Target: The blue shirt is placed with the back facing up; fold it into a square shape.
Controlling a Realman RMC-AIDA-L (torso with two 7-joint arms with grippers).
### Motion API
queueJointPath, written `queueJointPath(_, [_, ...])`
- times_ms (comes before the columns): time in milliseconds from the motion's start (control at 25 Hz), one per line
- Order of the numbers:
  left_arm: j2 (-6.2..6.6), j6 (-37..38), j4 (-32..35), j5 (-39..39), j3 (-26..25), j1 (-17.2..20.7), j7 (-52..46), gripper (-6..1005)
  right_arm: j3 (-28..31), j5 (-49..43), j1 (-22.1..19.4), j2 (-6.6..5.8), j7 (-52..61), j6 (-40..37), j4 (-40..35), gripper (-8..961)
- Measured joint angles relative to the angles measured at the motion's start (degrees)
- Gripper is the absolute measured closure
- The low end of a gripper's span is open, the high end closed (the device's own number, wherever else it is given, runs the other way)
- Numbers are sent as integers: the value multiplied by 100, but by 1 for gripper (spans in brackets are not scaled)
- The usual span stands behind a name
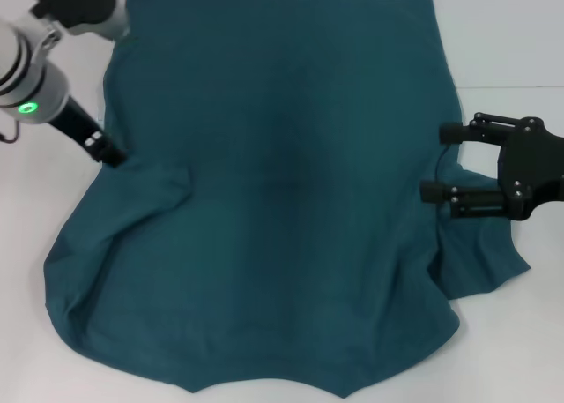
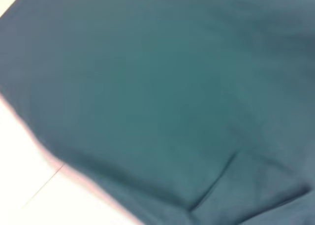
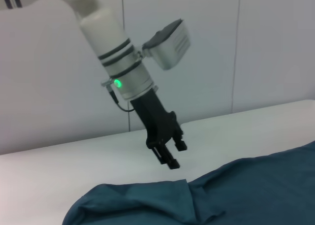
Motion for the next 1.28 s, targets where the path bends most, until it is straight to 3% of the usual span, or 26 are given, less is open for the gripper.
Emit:
queueJointPath(200, [81,-461,-640,-4,-68,-60,181,447,-36,26,37,5,1,36,40,39])
queueJointPath(600, [-40,-1156,-1349,-9,-31,-144,196,63,-74,32,113,17,2,50,182,39])
queueJointPath(1280, [-80,-1543,-1988,-46,-296,-190,94,67,-50,31,118,5,-81,71,411,40])
